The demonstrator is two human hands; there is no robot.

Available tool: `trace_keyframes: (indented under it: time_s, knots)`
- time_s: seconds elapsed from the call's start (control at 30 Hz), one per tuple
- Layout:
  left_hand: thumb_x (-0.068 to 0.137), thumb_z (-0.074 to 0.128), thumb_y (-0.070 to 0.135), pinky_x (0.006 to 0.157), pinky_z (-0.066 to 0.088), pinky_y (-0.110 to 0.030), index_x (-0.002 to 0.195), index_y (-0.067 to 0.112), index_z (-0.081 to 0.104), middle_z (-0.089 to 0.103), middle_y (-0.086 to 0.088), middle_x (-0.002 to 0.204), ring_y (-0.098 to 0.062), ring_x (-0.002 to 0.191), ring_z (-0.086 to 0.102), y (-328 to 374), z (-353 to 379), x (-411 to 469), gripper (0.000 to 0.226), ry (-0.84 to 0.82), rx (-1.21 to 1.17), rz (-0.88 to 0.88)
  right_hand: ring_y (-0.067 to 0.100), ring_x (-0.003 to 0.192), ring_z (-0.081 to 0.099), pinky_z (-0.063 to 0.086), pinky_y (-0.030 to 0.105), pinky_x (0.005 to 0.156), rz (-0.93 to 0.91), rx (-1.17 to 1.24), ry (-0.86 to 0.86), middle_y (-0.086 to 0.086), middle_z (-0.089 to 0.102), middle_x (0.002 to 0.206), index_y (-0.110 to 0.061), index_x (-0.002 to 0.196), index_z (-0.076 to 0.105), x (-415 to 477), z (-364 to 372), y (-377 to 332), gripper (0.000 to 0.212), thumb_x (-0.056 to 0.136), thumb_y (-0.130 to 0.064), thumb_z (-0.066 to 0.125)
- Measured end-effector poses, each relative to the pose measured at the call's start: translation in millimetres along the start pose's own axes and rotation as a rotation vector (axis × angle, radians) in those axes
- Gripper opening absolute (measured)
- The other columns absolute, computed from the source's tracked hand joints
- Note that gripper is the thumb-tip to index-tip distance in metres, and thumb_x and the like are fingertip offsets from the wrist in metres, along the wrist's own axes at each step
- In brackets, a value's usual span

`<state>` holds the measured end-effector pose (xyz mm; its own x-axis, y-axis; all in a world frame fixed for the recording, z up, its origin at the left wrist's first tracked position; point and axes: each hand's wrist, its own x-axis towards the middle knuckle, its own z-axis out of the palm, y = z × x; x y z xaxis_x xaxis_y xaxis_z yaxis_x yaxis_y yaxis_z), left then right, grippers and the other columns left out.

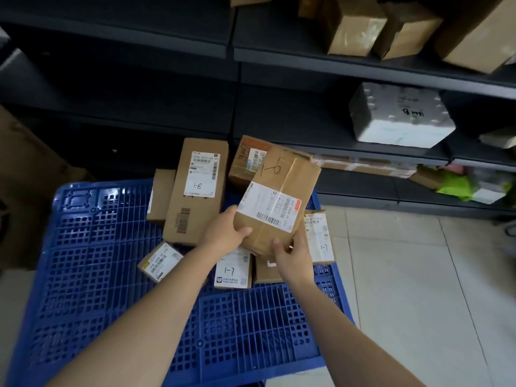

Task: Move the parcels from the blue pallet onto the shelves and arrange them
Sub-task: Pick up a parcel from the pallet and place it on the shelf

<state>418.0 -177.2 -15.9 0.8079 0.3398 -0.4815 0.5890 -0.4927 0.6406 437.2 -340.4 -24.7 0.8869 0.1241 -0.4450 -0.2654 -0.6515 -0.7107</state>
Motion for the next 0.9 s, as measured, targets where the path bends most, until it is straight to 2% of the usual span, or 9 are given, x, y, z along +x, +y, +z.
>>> trace_keyframes:
  time_s: [0.07,0.17,0.3,0.43,0.53,0.67,0.73,0.8,0.9]
  knots:
    - [0.092,0.061,0.028,0.088,0.045,-0.028,0.139,0.024,0.041,0.056,0.005,0.132,-0.017,0.117,0.055,3.9,-3.0,-13.6,0.051,0.049,-0.05,-0.007,0.016,0.101,0.057,0.046,0.031,0.082,-0.04,0.063,0.015,-0.017,0.052,0.101,-0.024,0.135,0.04,-3.8,-1.6,-3.5,0.041,0.096,-0.024,0.054]
    - [0.092,0.062,0.031,0.095,0.045,-0.031,0.145,0.025,0.036,0.054,0.005,0.136,-0.016,0.122,0.052,10.7,-10.5,-36.9,0.059,0.147,-0.124,-0.01,0.009,0.1,0.054,0.044,0.028,0.084,-0.109,0.123,0.015,-0.028,0.052,0.103,-0.029,0.141,0.037,-11.3,-4.9,-15.0,0.048,0.096,-0.022,0.053]
    - [0.091,0.063,0.031,0.099,0.045,-0.032,0.144,0.025,0.038,0.052,0.006,0.135,-0.015,0.123,0.05,15.6,-29.6,-71.7,0.059,0.298,-0.269,-0.033,0.009,0.109,0.056,0.047,0.03,0.088,-0.226,0.135,-0.001,-0.019,0.057,0.113,-0.034,0.139,0.038,-27.2,-9.6,-43.1,0.044,0.097,-0.028,0.051]
    - [0.092,0.063,0.028,0.089,0.044,-0.022,0.14,0.03,0.043,0.054,0.014,0.121,-0.008,0.114,0.053,13.9,-58.5,-112.4,0.052,0.45,-0.41,-0.036,0.01,0.116,0.054,0.05,0.04,0.096,-0.36,0.171,-0.064,-0.019,0.055,0.123,-0.038,0.147,0.029,-53.1,-3.1,-81.0,0.054,0.097,-0.033,0.049]
    - [0.091,0.063,0.028,0.092,0.049,-0.028,0.138,0.034,0.044,0.058,0.013,0.123,-0.005,0.11,0.055,2.4,-86.8,-144.2,0.051,0.583,-0.473,-0.04,0.01,0.115,0.055,0.051,0.039,0.093,-0.471,0.184,-0.113,-0.022,0.055,0.118,-0.043,0.142,0.032,-76.8,11.2,-112.5,0.05,0.096,-0.039,0.05]
    - [0.092,0.062,0.032,0.099,0.049,-0.036,0.144,0.034,0.038,0.056,0.012,0.129,-0.005,0.116,0.054,-21.8,-125.2,-194.4,0.057,0.746,-0.525,-0.07,0.008,0.103,0.059,0.054,0.037,0.083,-0.636,0.179,-0.145,-0.017,0.058,0.111,-0.04,0.131,0.037,-120.0,36.3,-153.1,0.039,0.096,-0.038,0.053]
    - [0.092,0.06,0.032,0.099,0.047,-0.031,0.147,0.033,0.034,0.052,0.013,0.131,-0.005,0.118,0.052,-34.6,-144.5,-221.9,0.061,0.839,-0.546,-0.085,0.003,0.101,0.058,0.054,0.036,0.084,-0.72,0.187,-0.188,-0.02,0.057,0.11,-0.038,0.13,0.039,-145.2,54.1,-173.8,0.037,0.096,-0.038,0.053]
    - [0.093,0.059,0.032,0.095,0.042,-0.024,0.149,0.033,0.03,0.047,0.014,0.131,-0.004,0.119,0.048,-50.7,-163.3,-250.9,0.064,0.935,-0.561,-0.121,0.005,0.106,0.056,0.053,0.038,0.088,-0.787,0.171,-0.247,-0.019,0.057,0.113,-0.037,0.135,0.038,-172.9,75.7,-192.7,0.042,0.095,-0.043,0.05]
    - [0.092,0.061,0.034,0.096,0.041,-0.026,0.149,0.035,0.029,0.047,0.015,0.131,-0.005,0.119,0.047,-79.9,-191.3,-298.2,0.065,1.052,-0.552,-0.156,0.007,0.117,0.05,0.049,0.04,0.096,-0.864,0.157,-0.341,-0.025,0.052,0.118,-0.039,0.144,0.032,-218.3,110.4,-215.5,0.052,0.095,-0.045,0.049]
